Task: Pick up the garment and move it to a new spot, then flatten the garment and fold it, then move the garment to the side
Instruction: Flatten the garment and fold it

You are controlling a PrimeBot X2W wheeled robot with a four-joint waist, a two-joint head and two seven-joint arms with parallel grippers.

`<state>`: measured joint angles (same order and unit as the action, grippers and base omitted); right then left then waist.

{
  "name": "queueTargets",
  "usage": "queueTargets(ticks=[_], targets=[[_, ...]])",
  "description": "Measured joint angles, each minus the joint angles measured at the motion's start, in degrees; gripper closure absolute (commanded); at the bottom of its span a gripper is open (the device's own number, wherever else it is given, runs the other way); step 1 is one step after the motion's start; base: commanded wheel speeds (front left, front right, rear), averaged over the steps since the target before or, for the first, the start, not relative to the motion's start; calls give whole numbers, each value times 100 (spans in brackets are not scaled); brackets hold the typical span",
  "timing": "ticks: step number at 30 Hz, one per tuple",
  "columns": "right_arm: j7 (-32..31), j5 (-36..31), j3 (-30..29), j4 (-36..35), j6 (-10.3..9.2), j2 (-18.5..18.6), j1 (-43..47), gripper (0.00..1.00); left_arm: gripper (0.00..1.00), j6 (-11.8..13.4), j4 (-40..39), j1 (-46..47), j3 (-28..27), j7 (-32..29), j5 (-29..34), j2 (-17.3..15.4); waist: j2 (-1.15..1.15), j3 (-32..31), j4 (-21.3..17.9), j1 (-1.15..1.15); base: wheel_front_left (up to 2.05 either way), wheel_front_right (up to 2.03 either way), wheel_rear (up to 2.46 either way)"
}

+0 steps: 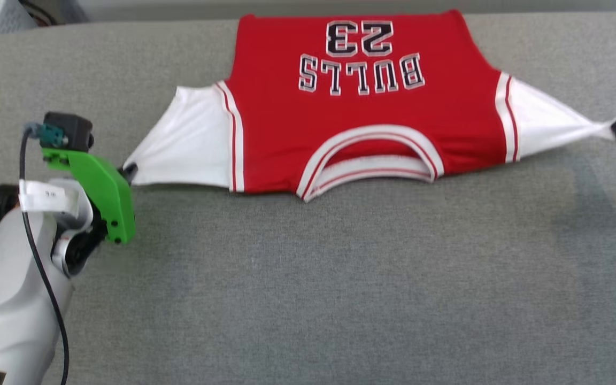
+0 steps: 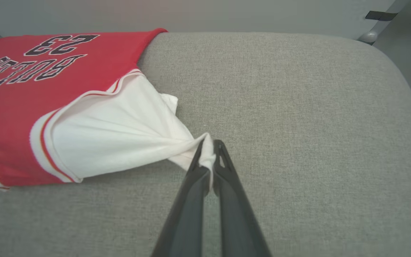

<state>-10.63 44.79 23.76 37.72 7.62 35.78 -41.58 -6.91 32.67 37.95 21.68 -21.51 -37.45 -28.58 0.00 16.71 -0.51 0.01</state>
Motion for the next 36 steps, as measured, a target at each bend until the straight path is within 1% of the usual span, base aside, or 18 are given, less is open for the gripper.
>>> queueTargets(ticks=[3, 8, 14, 20, 25, 27, 34, 36], targets=[[-191, 176, 30, -51, 1, 78, 344, 100, 100, 60, -225, -369, 15, -266, -100, -82, 0, -238, -7, 0, 0, 0, 0], [-493, 448, 16, -174, 8, 169, 820, 100, 100, 126, -647, -996, 35, -527, -225, -221, 0, -559, -20, 0, 0, 0, 0], [-1006, 754, -79, -469, 9, 320, 1532, 100, 100, 312, -1284, -1934, 33, -916, -541, -402, 0, -915, -35, 0, 0, 0, 0], [-1574, 989, -336, -892, 8, 520, 2410, 100, 100, 591, -2124, -2943, -44, -1147, -901, -547, 0, -1215, -44, 0, 0, 0, 0], [-1991, 1001, -642, -1185, 1, 567, 3034, 100, 100, 820, -2697, -3524, -62, -1334, -1132, -578, 0, -1337, -36, 0, 0, 0, 0], [-2104, 979, -808, -1301, 0, 565, 3236, 100, 100, 876, -2927, -3674, -44, -1393, -1157, -581, 0, -1336, -20, 0, 0, 0, 0], [-2442, 668, -1399, -1712, -2, 445, 3446, 100, 100, 999, -3600, -3749, -16, -1590, -1258, -573, 0, -1226, 25, 0, 0, 0, 0], [-2662, 597, -1615, -1809, -2, 377, 3446, 0, 100, 1029, -3811, -3747, -15, -1645, -1259, -577, 0, -1162, 43, 0, 0, 0, 0]])
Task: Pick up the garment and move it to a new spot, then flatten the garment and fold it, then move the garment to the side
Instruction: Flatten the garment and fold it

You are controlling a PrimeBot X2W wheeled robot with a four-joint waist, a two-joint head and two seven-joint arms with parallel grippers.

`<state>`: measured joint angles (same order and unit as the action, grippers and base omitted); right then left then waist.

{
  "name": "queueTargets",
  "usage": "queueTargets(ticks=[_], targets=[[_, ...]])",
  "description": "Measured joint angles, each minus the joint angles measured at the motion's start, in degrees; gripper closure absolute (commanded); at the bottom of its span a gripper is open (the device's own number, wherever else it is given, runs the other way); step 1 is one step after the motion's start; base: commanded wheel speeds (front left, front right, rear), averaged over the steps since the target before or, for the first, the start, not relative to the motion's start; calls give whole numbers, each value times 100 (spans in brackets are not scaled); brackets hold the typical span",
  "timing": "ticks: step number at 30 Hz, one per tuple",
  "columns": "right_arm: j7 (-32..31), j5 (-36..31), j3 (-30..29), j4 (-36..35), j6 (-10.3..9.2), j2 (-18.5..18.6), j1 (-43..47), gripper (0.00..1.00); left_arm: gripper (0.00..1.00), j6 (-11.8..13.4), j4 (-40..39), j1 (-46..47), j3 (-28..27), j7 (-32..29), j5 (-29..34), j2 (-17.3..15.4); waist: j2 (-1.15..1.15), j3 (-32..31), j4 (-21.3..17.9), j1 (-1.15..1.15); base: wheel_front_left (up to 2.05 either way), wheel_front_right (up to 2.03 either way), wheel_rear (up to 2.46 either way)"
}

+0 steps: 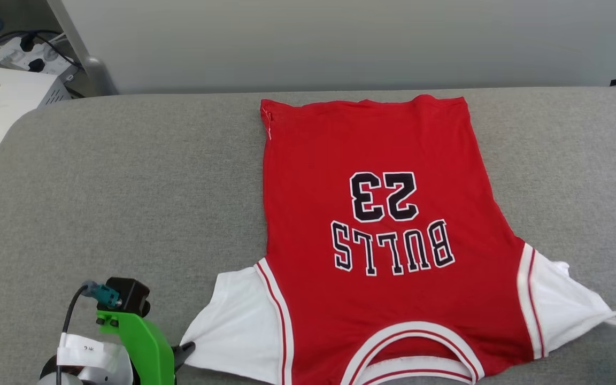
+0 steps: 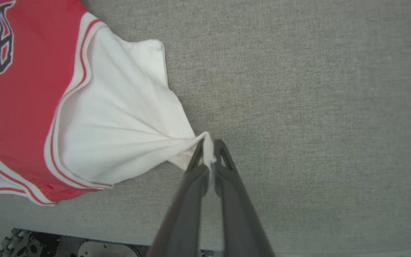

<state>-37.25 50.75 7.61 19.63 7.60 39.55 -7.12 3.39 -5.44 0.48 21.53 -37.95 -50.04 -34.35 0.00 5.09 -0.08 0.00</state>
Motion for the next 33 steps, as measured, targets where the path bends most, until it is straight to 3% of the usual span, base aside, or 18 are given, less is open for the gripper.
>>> queueTargets(ticks=[7, 10, 12, 20, 33], targets=[[-786, -107, -799, -950, -7, -261, -206, 0, 100, 247, -1021, -6, 64, -248, 75, -160, 0, 351, 72, 0, 0, 0, 0], [-1706, -476, -1401, -1808, -7, -768, -1246, 0, 100, 439, -2003, -21, 143, -387, 254, -263, 0, 874, 211, 0, 0, 0, 0], [-2243, -873, -1480, -1925, -7, -1085, -2045, 0, 100, 450, -2361, -5, 230, -397, 510, -298, 0, 1233, 338, 0, 0, 0, 0], [-2903, -1736, -1611, -1382, -7, -1301, -3429, 0, 100, 438, -2674, 227, 457, -387, 868, -249, 0, 1936, 714, -1, 0, 0, 0], [-2915, -2963, -1884, -199, -7, -1088, -5000, 0, 100, 263, -2687, 545, 780, -187, 1073, 46, 0, 2869, 1552, -1, 0, 0, 0]])
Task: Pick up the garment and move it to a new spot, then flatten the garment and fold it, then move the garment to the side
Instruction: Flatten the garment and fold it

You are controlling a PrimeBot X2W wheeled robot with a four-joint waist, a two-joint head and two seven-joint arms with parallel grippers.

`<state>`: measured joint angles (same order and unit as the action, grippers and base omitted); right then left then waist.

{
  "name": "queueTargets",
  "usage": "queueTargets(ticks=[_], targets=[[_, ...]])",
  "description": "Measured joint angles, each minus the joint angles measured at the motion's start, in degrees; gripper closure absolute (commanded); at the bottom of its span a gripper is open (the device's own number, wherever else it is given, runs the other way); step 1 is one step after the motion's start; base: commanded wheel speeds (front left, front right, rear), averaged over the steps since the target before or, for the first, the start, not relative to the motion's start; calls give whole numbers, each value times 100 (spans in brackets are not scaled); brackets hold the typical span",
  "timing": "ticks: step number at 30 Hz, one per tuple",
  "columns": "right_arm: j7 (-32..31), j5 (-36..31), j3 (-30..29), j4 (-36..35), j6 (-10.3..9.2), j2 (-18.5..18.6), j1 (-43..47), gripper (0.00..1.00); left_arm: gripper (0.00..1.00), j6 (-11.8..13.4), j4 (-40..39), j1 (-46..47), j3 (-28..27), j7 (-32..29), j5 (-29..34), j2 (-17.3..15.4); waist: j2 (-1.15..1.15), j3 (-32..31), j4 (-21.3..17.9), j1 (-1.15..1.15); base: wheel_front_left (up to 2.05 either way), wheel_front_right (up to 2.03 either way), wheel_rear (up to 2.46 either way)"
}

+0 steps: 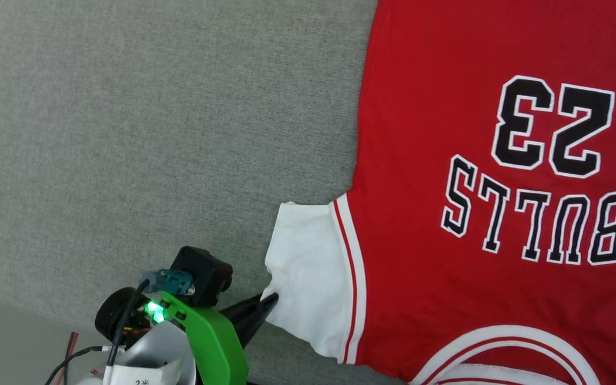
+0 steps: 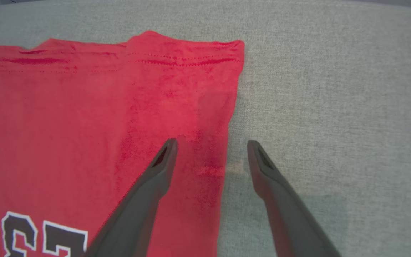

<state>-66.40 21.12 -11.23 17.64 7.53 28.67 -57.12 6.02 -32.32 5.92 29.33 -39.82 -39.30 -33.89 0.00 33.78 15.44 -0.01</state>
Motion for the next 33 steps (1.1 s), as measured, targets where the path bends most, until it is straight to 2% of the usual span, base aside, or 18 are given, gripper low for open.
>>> queueTargets(ticks=[13, 14, 15, 16, 17, 26, 33], targets=[[322, -431, 64, 445, -1, 121, -474, 0, 100, -100, 223, 182, 134, 171, 83, 176, 0, 548, 515, 0, 0, 0, 0], [322, -430, 87, 452, -1, 135, -474, 6, 100, -100, 240, 183, 141, 171, 94, 181, 0, 563, 532, 0, 0, 0, 0], [323, -428, 109, 453, 0, 155, -474, 31, 100, -100, 253, 183, 146, 171, 94, 187, 0, 569, 542, 0, 0, 0, 0], [325, -427, 136, 463, 0, 175, -474, 79, 100, -100, 266, 184, 153, 172, 94, 196, 0, 564, 548, 0, 0, 0, 0], [347, -423, 165, 479, 0, 192, -474, 100, 100, -100, 278, 185, 156, 172, 94, 200, 0, 553, 547, 0, 0, 0, 0], [555, -299, 330, 708, 0, 218, -362, 100, 100, -99, 354, 215, 119, 202, 93, 199, 0, 337, 435, 0, 0, 0, 0], [710, -129, 448, 839, 0, 223, 106, 100, 100, -64, 402, 241, 14, 205, 91, 180, 0, -23, 273, 0, 0, 0, 0]])
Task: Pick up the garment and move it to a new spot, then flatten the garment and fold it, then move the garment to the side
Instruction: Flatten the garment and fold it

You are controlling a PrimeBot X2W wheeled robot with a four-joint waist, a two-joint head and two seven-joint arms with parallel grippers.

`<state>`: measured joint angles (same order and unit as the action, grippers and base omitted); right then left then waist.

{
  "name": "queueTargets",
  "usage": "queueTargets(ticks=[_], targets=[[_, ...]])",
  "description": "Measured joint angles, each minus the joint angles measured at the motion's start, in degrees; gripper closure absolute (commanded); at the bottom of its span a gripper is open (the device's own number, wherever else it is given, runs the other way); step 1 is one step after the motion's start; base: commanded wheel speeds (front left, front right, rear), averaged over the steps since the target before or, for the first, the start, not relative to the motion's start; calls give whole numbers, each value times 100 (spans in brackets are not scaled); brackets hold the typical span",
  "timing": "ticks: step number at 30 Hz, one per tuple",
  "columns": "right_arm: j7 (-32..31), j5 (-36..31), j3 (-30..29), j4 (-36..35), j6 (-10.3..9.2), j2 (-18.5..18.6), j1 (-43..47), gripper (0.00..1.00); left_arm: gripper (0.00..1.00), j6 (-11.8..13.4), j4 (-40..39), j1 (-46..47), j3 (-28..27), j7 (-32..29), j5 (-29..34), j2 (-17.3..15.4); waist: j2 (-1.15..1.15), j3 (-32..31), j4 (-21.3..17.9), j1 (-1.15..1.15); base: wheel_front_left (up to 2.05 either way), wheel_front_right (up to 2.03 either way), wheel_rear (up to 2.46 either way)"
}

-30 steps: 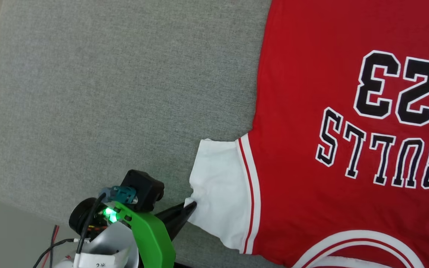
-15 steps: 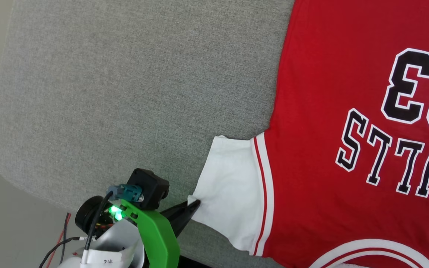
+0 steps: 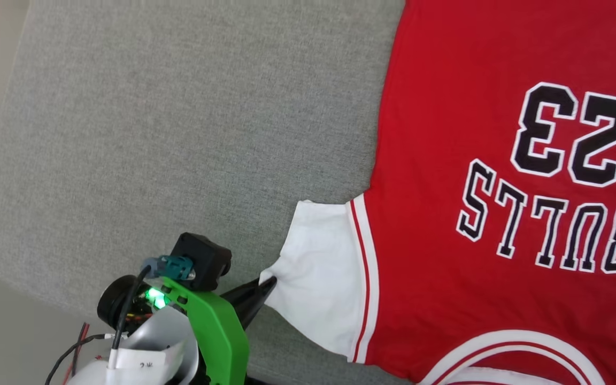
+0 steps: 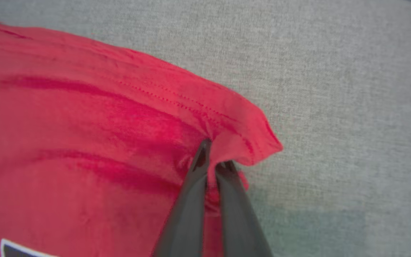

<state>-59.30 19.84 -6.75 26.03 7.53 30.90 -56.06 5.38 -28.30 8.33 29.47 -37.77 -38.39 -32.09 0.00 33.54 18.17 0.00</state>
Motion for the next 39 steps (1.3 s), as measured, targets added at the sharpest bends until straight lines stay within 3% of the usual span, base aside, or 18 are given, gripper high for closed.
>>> queueTargets(ticks=[15, 26, 32, 35, 39], targets=[[-43, 694, 175, -296, 0, -41, 2069, 100, 100, 308, 246, -265, -223, 104, -103, -35, 0, -1251, -527, 1, 0, 0, 0], [-613, 1137, -300, -1592, 0, -168, 3868, 100, 100, 564, 437, -594, -409, 450, -261, 38, 0, -2095, -1073, 1, 0, 0, 0], [-829, 1181, -691, -2237, 0, -446, 4814, 100, 100, 623, 610, -650, -450, 672, -280, 191, 0, -2378, -1352, 1, 0, 0, 0], [-904, 1168, -994, -2532, 0, -766, 5446, 100, 100, 645, 719, -655, -453, 847, -304, 365, 0, -2522, -1518, 1, 0, 0, 0], [-903, 1154, -1115, -2603, 0, -945, 5781, 100, 100, 645, 813, -652, -435, 905, -304, 427, 0, -2578, -1566, 1, 0, 0, 0]])
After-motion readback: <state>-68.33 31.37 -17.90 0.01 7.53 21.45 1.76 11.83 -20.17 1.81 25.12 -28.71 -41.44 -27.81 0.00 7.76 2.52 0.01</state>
